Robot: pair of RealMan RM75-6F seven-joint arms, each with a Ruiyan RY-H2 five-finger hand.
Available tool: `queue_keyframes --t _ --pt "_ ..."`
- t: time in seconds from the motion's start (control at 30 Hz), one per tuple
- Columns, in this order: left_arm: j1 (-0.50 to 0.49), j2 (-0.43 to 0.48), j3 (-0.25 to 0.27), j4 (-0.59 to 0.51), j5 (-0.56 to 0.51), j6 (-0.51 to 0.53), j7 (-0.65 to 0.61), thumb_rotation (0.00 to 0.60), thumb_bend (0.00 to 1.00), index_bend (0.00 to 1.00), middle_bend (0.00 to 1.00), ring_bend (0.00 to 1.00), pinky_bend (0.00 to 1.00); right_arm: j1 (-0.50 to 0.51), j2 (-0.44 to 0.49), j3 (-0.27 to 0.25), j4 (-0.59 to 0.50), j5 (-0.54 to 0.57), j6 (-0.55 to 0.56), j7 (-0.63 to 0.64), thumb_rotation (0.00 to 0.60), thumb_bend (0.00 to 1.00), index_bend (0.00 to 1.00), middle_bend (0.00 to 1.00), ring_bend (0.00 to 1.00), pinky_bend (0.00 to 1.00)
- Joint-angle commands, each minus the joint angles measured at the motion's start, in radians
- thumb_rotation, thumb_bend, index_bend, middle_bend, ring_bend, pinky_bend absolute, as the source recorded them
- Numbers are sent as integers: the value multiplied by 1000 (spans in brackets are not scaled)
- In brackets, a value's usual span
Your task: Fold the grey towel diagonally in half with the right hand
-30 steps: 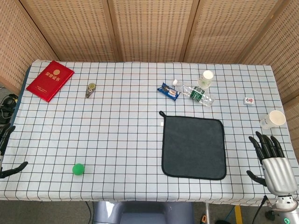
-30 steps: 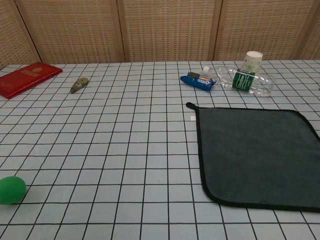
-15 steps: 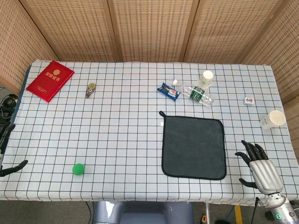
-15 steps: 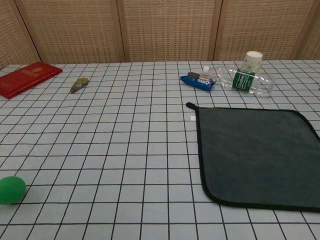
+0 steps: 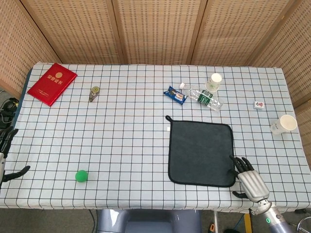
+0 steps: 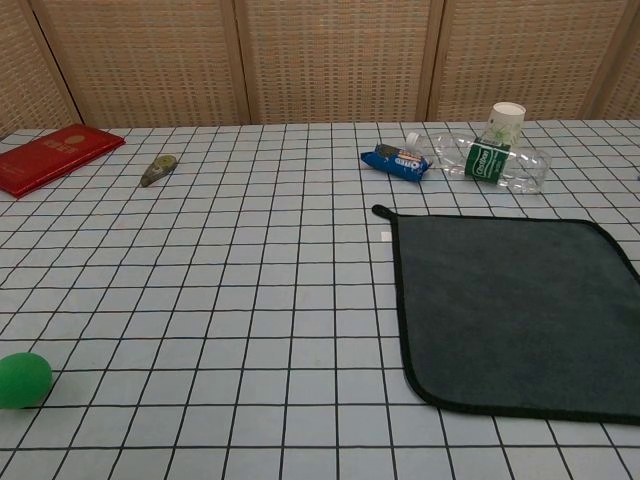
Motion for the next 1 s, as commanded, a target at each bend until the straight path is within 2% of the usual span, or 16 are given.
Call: queue_keyframes --t 0.03,0.5,1.0 --pt "0 0 0 -1 0 0 1 600 0 0 0 0 0 8 -39 -5 46 9 -18 -14 600 294 414 13 0 0" --pt "1 2 -2 -1 -4 1 -4 600 0 0 0 0 0 45 -75 -6 94 28 -66 -51 600 302 423 15 0 0" --pt "-1 2 -6 2 -16 -4 -8 600 0 0 0 0 0 70 -71 10 84 50 -76 -73 600 303 433 15 0 0"
